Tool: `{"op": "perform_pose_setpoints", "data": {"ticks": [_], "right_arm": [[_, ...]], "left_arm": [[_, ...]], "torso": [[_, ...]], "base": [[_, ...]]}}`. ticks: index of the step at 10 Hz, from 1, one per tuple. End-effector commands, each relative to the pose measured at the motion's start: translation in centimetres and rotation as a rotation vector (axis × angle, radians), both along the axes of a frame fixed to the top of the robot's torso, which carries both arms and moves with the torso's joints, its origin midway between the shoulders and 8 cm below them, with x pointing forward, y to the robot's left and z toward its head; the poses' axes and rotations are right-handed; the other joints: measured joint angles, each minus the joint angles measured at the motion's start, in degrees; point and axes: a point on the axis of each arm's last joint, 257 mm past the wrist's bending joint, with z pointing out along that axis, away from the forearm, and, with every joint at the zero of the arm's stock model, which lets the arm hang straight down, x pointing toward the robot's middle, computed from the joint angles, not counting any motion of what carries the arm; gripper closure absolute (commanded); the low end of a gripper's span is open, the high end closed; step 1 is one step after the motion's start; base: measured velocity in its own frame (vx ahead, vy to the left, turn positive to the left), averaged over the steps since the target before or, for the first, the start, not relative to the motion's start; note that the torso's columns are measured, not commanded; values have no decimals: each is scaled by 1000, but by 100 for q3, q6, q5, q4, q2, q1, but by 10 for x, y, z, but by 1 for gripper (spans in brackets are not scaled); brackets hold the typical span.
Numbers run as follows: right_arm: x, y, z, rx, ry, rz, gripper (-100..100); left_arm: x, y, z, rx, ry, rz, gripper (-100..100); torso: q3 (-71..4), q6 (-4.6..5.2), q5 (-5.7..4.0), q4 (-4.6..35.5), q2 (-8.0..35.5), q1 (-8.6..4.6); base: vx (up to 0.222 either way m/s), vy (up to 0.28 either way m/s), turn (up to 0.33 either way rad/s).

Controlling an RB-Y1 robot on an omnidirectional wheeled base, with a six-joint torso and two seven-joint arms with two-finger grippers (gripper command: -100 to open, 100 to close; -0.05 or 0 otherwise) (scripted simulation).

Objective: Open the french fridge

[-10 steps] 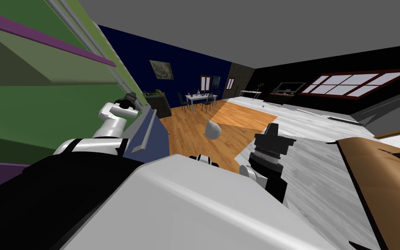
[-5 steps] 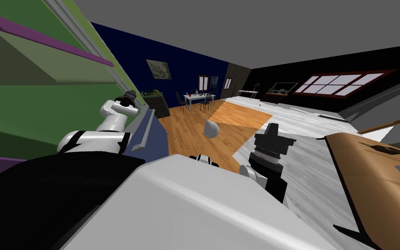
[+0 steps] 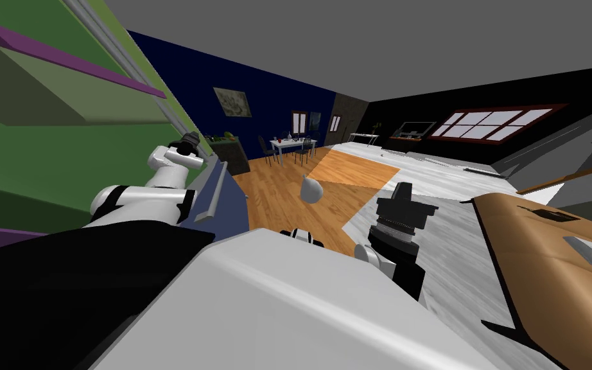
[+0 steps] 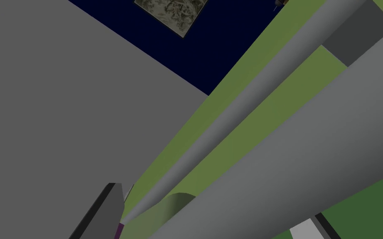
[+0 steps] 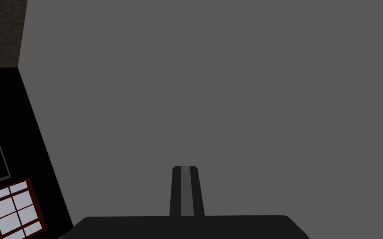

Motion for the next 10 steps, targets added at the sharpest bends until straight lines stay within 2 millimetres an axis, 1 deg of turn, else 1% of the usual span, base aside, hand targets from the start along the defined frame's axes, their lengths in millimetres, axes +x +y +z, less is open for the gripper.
{"op": "perform_pose_setpoints", "data": {"ticks": [1, 3, 4, 6, 7, 8, 9, 10], "right_arm": [[0, 0, 0, 0, 0, 0, 0], [0, 0, 0, 0, 0, 0, 0], [0, 0, 0, 0, 0, 0, 0], [0, 0, 0, 0, 0, 0, 0], [0, 0, 0, 0, 0, 0, 0], [0, 0, 0, 0, 0, 0, 0], [0, 0, 0, 0, 0, 0, 0], [0, 0, 0, 0, 0, 0, 0]], "left_arm": [[4, 4, 13, 6, -20, -1, -100], [-9, 20, -9, -33, 3, 39, -100], [-4, 14, 18, 48, 22, 20, -100], [-5, 19, 19, 18, -4, 30, -100], [-8, 23, 14, 0, -6, 42, -100], [-18, 34, -2, -28, 11, 69, -100], [-16, 29, 30, 44, 10, 54, -100], [-20, 35, 23, 11, 1, 71, -100]], "torso": [[9, -7, -1, 4, 9, -6], [-2, -9, 7, -2, -10, 14], [-8, -6, 8, -4, -17, 18], [7, -6, -1, 3, 6, -6], [2, -10, 2, 2, -3, 5], [-7, -7, 6, -4, -16, 16], [-11, -5, 9, -7, -23, 20], [0, -4, 1, 0, 1, 3]], "base": [[-45, -31, -4], [-12, -12, 10], [-56, -37, -121], [-67, -43, -42], [-12, -15, 22], [6, -1, 5], [-60, -42, -145], [-80, -55, -73]]}}
